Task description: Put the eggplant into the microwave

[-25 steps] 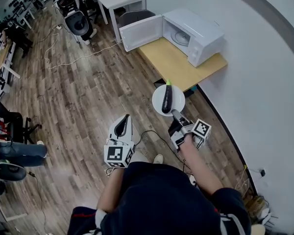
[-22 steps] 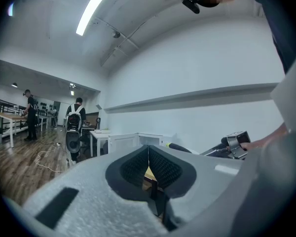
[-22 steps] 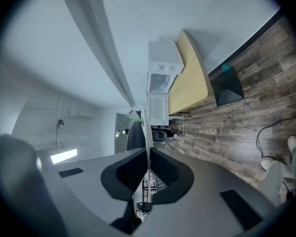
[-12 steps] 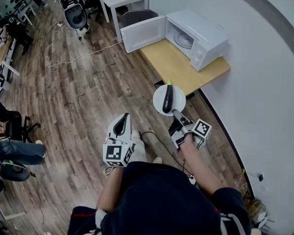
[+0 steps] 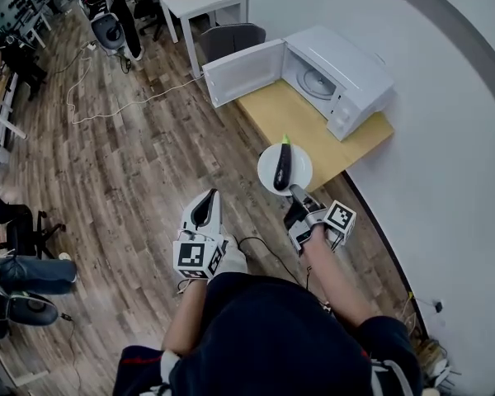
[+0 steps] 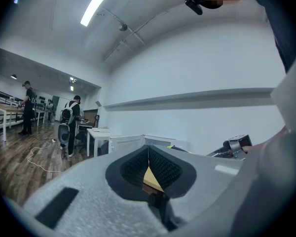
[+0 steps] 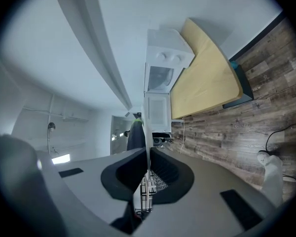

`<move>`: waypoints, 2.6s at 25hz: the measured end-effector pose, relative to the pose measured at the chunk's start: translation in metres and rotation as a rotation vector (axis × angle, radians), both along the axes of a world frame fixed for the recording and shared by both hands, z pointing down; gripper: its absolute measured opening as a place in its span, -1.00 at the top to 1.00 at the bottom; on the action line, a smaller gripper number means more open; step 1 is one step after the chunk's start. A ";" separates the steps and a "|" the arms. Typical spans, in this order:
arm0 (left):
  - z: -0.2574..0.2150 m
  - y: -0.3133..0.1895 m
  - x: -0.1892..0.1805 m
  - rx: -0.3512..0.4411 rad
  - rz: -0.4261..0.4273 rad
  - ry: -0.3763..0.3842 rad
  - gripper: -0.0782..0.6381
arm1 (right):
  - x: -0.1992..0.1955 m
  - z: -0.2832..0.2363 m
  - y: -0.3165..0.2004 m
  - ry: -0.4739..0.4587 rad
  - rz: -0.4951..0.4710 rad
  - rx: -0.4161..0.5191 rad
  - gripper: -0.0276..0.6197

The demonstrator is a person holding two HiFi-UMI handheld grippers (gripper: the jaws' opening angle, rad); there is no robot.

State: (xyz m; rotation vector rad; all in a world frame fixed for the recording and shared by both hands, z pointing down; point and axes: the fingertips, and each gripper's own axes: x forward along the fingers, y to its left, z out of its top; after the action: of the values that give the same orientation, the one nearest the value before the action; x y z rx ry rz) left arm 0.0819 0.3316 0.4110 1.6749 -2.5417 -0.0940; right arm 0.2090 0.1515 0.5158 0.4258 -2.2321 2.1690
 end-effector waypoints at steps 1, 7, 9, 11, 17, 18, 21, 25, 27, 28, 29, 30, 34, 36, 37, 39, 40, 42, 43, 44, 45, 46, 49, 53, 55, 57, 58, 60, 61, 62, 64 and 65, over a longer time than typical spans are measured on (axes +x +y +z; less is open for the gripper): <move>-0.001 -0.004 -0.010 -0.001 0.004 0.003 0.73 | -0.009 -0.001 -0.003 0.003 0.005 -0.001 0.84; -0.005 -0.029 -0.068 -0.016 0.044 0.012 0.73 | -0.060 -0.009 -0.028 0.004 0.039 -0.002 0.84; -0.002 -0.035 -0.087 -0.022 0.057 0.019 0.73 | -0.076 -0.007 -0.033 0.006 0.053 -0.009 0.84; 0.000 -0.042 -0.106 -0.025 0.069 0.024 0.73 | -0.092 -0.004 -0.038 0.009 0.068 -0.018 0.84; 0.003 -0.055 -0.152 -0.030 0.114 0.025 0.73 | -0.130 0.001 -0.050 0.011 0.115 -0.027 0.84; 0.004 -0.056 -0.158 -0.030 0.121 0.025 0.73 | -0.137 0.001 -0.051 0.013 0.120 -0.026 0.84; 0.004 -0.059 -0.176 -0.027 0.144 0.017 0.73 | -0.155 -0.001 -0.052 0.010 0.128 -0.014 0.84; 0.006 -0.059 -0.192 -0.023 0.160 0.019 0.73 | -0.169 -0.003 -0.051 0.005 0.142 -0.009 0.84; 0.010 -0.060 -0.192 -0.023 0.167 0.035 0.73 | -0.168 -0.001 -0.051 0.010 0.148 -0.011 0.84; 0.013 -0.060 -0.192 -0.024 0.171 0.046 0.73 | -0.168 0.001 -0.051 0.013 0.153 -0.013 0.84; 0.016 -0.062 -0.192 -0.026 0.174 0.057 0.73 | -0.168 0.003 -0.052 0.015 0.160 -0.017 0.84; 0.018 -0.065 -0.193 -0.028 0.177 0.066 0.73 | -0.168 0.004 -0.053 0.017 0.166 -0.022 0.84; 0.019 -0.077 -0.192 -0.029 0.193 0.070 0.73 | -0.167 0.007 -0.060 0.024 0.172 -0.035 0.84; 0.021 -0.083 -0.194 -0.032 0.199 0.071 0.73 | -0.167 0.008 -0.065 0.019 0.179 -0.043 0.84; 0.022 -0.087 -0.196 -0.033 0.200 0.073 0.73 | -0.168 0.009 -0.069 0.015 0.184 -0.046 0.84; 0.023 -0.098 -0.198 -0.034 0.205 0.072 0.73 | -0.169 0.011 -0.078 0.011 0.192 -0.049 0.84; 0.023 -0.104 -0.199 -0.034 0.210 0.071 0.73 | -0.170 0.013 -0.083 0.010 0.196 -0.050 0.84; 0.024 -0.120 -0.198 -0.038 0.227 0.066 0.73 | -0.171 0.016 -0.096 0.010 0.207 -0.054 0.84; 0.024 -0.128 -0.198 -0.042 0.238 0.062 0.73 | -0.172 0.018 -0.103 0.010 0.214 -0.056 0.84; 0.025 -0.137 -0.199 -0.047 0.249 0.058 0.73 | -0.174 0.020 -0.110 0.010 0.221 -0.059 0.84; 0.025 -0.146 -0.200 -0.052 0.258 0.056 0.73 | -0.175 0.022 -0.117 0.010 0.226 -0.063 0.84; 0.026 -0.155 -0.201 -0.056 0.265 0.055 0.73 | -0.177 0.024 -0.124 0.011 0.229 -0.067 0.84; 0.027 -0.187 -0.209 -0.062 0.280 0.051 0.73 | -0.183 0.026 -0.151 0.013 0.237 -0.071 0.84; 0.028 -0.227 -0.219 -0.074 0.306 0.048 0.73 | -0.192 0.026 -0.184 -0.001 0.248 -0.069 0.84; 0.027 -0.247 -0.223 -0.078 0.321 0.046 0.73 | -0.197 0.025 -0.201 -0.001 0.251 -0.069 0.84; 0.027 -0.267 -0.223 -0.083 0.334 0.040 0.73 | -0.201 0.024 -0.217 -0.001 0.251 -0.072 0.84; 0.027 -0.277 -0.222 -0.085 0.340 0.039 0.73 | -0.200 0.025 -0.225 0.002 0.251 -0.076 0.84; 0.026 -0.297 -0.218 -0.089 0.352 0.035 0.73 | -0.198 0.028 -0.240 0.012 0.252 -0.079 0.84; 0.026 -0.306 -0.216 -0.090 0.359 0.031 0.73 | -0.197 0.030 -0.247 0.016 0.250 -0.078 0.84; 0.026 -0.314 -0.215 -0.094 0.365 0.029 0.73 | -0.197 0.032 -0.253 0.020 0.246 -0.076 0.84; 0.028 -0.327 -0.214 -0.102 0.368 0.027 0.73 | -0.199 0.037 -0.261 0.031 0.228 -0.074 0.84; 0.029 -0.331 -0.215 -0.105 0.367 0.026 0.73 | -0.201 0.040 -0.264 0.033 0.218 -0.077 0.84</move>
State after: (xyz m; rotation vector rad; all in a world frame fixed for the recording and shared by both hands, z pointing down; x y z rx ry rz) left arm -0.1326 0.0001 0.4400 2.0447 -2.1357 0.0447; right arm 0.0082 -0.1123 0.5562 0.7288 -2.1690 2.3194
